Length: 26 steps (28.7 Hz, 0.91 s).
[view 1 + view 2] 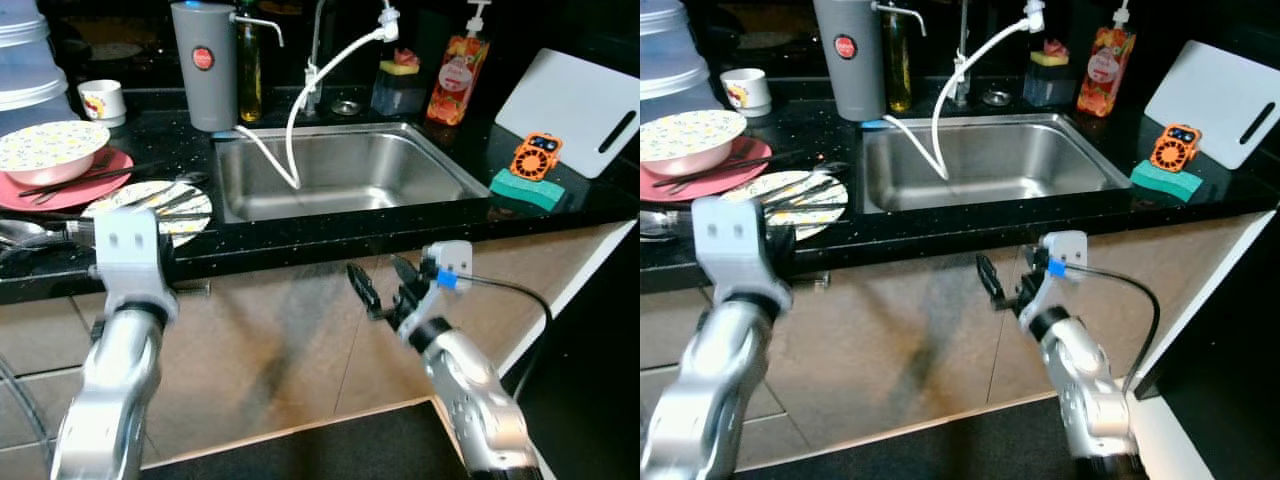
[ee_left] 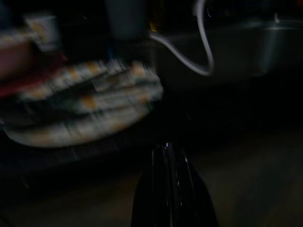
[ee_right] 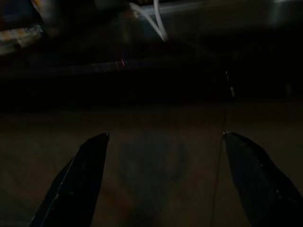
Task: Kitchen organization
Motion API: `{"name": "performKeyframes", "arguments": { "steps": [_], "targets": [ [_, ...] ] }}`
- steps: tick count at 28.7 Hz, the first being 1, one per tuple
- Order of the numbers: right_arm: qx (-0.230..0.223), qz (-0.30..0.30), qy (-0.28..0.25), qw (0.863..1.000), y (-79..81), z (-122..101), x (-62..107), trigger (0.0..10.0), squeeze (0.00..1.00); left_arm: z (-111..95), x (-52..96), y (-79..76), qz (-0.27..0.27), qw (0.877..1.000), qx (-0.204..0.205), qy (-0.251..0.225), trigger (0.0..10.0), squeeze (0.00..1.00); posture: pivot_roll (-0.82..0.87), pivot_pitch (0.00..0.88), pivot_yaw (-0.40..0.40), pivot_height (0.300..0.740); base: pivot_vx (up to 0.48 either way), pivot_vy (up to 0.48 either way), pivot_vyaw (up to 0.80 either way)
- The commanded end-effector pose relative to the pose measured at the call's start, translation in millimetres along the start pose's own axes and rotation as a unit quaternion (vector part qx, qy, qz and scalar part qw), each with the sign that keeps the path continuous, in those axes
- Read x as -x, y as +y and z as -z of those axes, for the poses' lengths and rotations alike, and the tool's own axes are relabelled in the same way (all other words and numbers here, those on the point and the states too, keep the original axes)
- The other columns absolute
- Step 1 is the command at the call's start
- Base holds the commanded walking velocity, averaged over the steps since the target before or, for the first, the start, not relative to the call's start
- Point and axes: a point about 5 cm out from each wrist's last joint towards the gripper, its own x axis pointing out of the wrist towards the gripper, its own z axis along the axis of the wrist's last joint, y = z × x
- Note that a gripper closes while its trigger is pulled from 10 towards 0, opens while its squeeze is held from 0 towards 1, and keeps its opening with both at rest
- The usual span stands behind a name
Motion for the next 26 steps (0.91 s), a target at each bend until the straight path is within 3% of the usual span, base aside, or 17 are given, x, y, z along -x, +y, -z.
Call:
{"name": "performKeyframes", "arguments": {
  "steps": [1,8,15,25,26],
  "targets": [
    [0.013,-0.011,0.001,1.000,4.5,1.1,4.3,10.0,0.00,-0.4,6.7,-2.0,0.012,1.000,0.002,-0.010,10.0,0.00,-0.04,0.107,-0.032,0.740,0.000,0.000,0.00],
    [0.007,-0.007,0.006,1.000,6.8,4.2,6.0,10.0,0.00,20.8,15.6,5.9,-0.047,0.998,0.043,0.016,10.0,0.00,-0.04,0.116,-0.034,0.740,0.000,0.000,0.00],
    [0.004,-0.019,-0.003,1.000,12.8,-1.1,-2.5,10.0,0.00,20.4,11.5,3.3,-0.051,0.998,0.045,0.010,10.0,0.00,-0.04,0.117,-0.043,0.740,0.000,0.000,0.00],
    [0.006,-0.021,-0.002,1.000,12.1,-1.6,-0.4,10.0,0.00,17.6,13.5,6.2,-0.057,0.997,0.048,-0.007,10.0,0.00,-0.04,0.120,-0.042,0.740,0.000,0.000,0.00],
    [0.006,-0.021,-0.002,1.000,12.1,-1.6,-0.4,10.0,0.00,17.6,13.4,5.7,-0.056,0.997,0.051,-0.007,6.9,0.00,-0.04,0.120,-0.042,0.740,0.000,0.000,0.00]
  ]
}}
